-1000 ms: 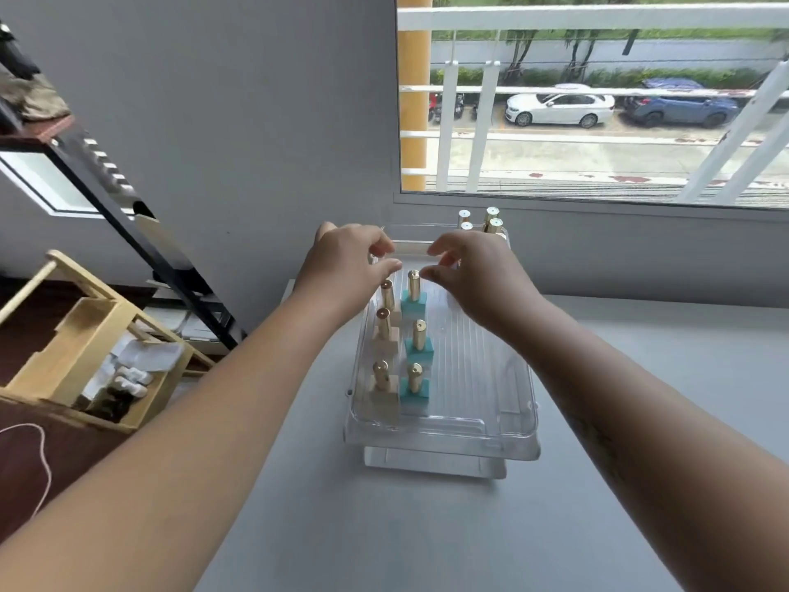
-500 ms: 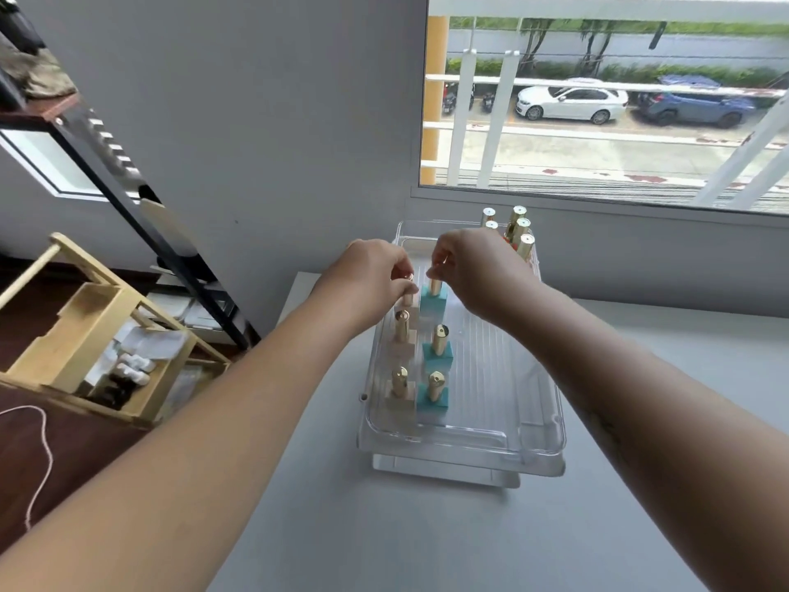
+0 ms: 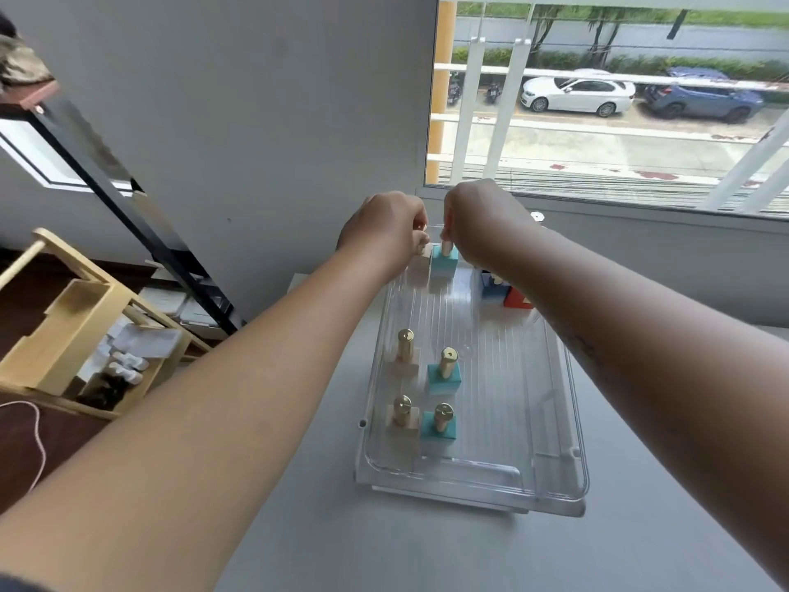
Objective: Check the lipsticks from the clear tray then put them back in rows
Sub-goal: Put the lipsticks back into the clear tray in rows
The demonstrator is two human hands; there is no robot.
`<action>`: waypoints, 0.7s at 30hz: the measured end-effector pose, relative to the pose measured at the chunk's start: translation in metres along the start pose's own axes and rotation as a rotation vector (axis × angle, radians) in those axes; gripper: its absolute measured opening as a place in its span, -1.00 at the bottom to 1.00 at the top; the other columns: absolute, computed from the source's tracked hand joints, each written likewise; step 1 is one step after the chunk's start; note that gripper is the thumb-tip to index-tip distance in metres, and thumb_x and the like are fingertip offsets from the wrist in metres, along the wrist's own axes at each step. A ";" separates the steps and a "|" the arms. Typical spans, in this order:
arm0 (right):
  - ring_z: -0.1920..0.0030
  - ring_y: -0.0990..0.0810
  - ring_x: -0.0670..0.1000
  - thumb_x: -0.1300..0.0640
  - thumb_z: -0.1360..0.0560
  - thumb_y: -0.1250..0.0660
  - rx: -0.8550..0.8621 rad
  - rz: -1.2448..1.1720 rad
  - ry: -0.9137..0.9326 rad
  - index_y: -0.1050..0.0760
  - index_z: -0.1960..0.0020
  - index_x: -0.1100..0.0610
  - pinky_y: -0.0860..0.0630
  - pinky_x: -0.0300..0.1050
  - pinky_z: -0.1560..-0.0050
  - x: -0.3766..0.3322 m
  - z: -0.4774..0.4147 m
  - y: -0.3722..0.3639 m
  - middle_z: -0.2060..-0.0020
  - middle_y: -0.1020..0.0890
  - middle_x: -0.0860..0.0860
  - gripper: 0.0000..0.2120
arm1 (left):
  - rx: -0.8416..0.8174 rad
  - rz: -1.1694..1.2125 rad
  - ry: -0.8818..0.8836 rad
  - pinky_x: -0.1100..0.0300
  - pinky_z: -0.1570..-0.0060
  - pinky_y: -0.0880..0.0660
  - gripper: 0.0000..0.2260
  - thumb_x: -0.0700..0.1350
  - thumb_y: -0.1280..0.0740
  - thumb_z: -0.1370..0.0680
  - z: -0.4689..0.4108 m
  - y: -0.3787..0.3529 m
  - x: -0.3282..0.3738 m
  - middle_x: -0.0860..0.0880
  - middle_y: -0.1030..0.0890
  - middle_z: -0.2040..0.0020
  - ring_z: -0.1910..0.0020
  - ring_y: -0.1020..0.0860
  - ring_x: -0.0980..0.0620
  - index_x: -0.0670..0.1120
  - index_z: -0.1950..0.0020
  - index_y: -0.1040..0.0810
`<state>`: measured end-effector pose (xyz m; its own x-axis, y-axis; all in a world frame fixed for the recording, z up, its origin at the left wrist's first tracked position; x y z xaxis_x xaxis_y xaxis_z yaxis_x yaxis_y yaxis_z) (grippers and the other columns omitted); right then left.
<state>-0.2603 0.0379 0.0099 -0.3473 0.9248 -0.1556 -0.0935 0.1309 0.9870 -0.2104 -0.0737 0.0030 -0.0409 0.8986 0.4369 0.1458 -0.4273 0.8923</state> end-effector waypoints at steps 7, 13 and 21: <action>0.19 -0.58 0.16 0.25 -0.49 -0.38 0.029 -0.065 0.028 -0.57 0.02 0.18 -0.45 -0.09 0.24 0.003 0.004 0.000 0.08 -0.60 0.16 -0.93 | 0.016 0.042 0.015 0.06 -0.12 -0.49 -0.74 -0.08 -0.41 -0.54 0.000 -0.002 -0.007 -0.06 -0.62 -0.11 -0.11 -0.55 -0.07 -0.09 -0.21 -0.59; 0.12 -0.64 0.22 0.10 -0.53 -0.37 0.082 -0.254 0.028 -0.54 -0.13 0.19 -0.59 0.13 0.03 0.008 0.047 0.025 -0.01 -0.60 0.18 -0.78 | 0.092 0.172 -0.010 0.40 0.24 -0.34 -0.80 -0.04 -0.43 -0.52 0.039 0.020 -0.011 0.04 -0.65 0.02 0.23 -0.50 0.23 -0.04 -0.12 -0.62; 0.43 -0.64 -0.08 0.12 -0.55 -0.33 0.107 -0.542 0.077 -0.61 0.06 0.05 -0.49 -0.34 0.47 0.010 0.125 0.024 0.28 -0.68 -0.05 -0.91 | 0.002 0.324 -0.024 0.53 0.28 -0.34 -0.76 0.08 -0.45 -0.46 0.124 0.020 -0.014 0.19 -0.59 0.13 0.25 -0.45 0.31 0.04 -0.09 -0.65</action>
<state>-0.1488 0.0947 0.0368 -0.3435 0.6864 -0.6410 -0.1841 0.6200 0.7627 -0.0845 -0.0828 0.0006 0.0310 0.7181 0.6952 0.1492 -0.6911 0.7072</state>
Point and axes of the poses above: each hand's wrist, its own z-axis away from the middle knuckle, its own y-axis out of the back of the hand, x = y × z, the point moved 3 cm from there along -z, towards the middle knuckle
